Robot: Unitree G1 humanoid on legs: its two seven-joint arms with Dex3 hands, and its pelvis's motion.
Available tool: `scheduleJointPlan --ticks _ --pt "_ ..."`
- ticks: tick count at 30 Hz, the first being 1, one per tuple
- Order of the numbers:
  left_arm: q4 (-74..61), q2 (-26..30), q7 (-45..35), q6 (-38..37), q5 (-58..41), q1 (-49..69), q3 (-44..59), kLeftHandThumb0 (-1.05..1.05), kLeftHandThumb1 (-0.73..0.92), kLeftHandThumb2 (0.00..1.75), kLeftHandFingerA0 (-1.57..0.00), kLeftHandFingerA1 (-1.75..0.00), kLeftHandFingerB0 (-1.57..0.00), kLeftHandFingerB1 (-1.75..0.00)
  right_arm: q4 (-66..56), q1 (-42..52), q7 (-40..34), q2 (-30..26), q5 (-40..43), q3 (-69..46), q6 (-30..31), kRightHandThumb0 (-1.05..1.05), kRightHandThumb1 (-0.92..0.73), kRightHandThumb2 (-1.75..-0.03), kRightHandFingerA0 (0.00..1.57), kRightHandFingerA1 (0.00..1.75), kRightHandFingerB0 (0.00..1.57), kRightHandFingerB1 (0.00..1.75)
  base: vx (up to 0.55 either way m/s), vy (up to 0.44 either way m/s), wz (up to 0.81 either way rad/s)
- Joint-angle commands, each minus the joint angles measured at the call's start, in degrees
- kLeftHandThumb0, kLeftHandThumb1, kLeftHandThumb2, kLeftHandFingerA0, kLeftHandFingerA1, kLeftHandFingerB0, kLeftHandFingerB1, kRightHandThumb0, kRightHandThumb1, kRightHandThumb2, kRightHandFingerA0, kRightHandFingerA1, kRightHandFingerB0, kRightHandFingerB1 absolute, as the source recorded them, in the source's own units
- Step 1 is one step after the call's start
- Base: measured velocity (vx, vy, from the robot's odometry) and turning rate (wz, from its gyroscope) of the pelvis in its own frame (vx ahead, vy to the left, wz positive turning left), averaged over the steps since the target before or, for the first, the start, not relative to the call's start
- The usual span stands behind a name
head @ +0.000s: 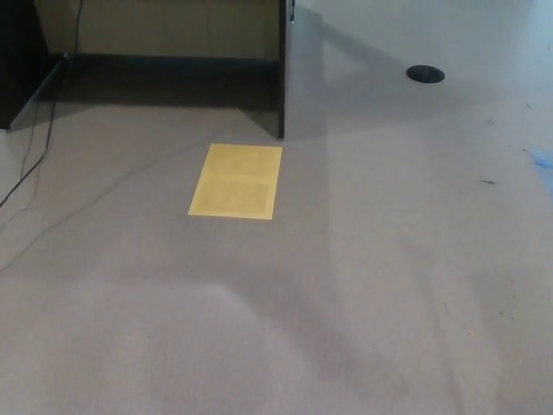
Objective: There is a tripod standing in front of the robot and the robot extends its left arm to grab it. It lifts the tripod and passes it to a person.
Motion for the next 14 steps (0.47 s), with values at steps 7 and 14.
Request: scheduleJointPlan --ticks 7,14 --pt "-0.18 1.11 0.78 0.63 0.51 0.69 0.13 -0.48 0.52 0.57 -0.33 -0.34 -0.32 -0.31 -0.12 0.67 -0.06 -0.58 0.15 -0.02 0.84 -0.41 -0.66 -0.59 0.7 0.41 0.57 0.37 0.0 0.0 0.0" --pt "0.06 1.13 1.47 0.89 1.04 0.58 -0.17 -0.47 0.52 0.57 -0.33 -0.34 -0.31 -0.31 -0.31 0.78 0.35 -0.61 0.38 -0.07 0.6 -0.41 -0.67 -0.6 0.7 0.42 0.57 0.38 0.0 0.0 0.0"
